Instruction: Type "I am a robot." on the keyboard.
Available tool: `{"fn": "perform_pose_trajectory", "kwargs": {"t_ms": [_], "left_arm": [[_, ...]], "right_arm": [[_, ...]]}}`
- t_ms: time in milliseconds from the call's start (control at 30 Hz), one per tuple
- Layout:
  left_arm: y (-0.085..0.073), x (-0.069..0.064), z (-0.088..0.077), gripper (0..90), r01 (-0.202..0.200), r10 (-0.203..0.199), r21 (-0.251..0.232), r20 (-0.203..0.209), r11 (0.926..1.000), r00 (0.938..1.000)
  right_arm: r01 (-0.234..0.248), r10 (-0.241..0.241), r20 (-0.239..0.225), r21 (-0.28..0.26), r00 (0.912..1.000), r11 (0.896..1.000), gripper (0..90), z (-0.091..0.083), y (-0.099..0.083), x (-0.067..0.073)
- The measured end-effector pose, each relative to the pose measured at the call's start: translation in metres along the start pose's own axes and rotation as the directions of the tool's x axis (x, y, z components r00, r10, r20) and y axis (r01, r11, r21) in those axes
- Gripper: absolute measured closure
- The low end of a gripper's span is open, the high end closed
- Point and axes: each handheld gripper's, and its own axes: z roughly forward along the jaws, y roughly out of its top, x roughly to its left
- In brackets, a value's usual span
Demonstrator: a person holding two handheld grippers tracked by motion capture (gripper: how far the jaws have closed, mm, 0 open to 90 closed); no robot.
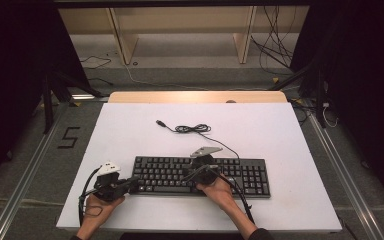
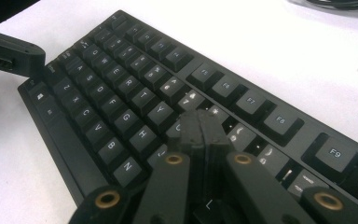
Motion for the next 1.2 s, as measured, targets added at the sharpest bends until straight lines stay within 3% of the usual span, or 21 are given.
{"fn": "perform_pose_trajectory", "kwargs": {"t_ms": [767,1000,1133,1200], "left_arm": [[-0.0009,0.0025,0.0050,89.3,0.024,-0.024,0.032,0.003,0.9992,0.9997],[-0.0008,0.0016,0.0045,89.0,0.018,-0.018,0.030,-0.001,0.9994,0.9998],[0.0006,0.0006,0.0011,83.6,0.018,-0.018,-0.005,0.008,0.9998,0.9998],[0.0016,-0.0002,-0.0016,81.1,0.014,-0.013,-0.023,0.014,0.9996,0.9998]], "right_arm": [[0.018,-0.018,0.041,0.021,0.9990,1.000,90.0,0.0061,-0.0006,0.0017],[-0.006,0.006,0.033,0.020,0.9994,1.000,90.0,0.0053,-0.0003,0.0006],[-0.024,0.024,0.019,0.006,0.9995,1.000,89.1,0.0015,0.0005,-0.0006],[-0.031,0.031,0.003,-0.014,0.9995,0.999,84.0,-0.0017,0.0018,-0.0017]]}}
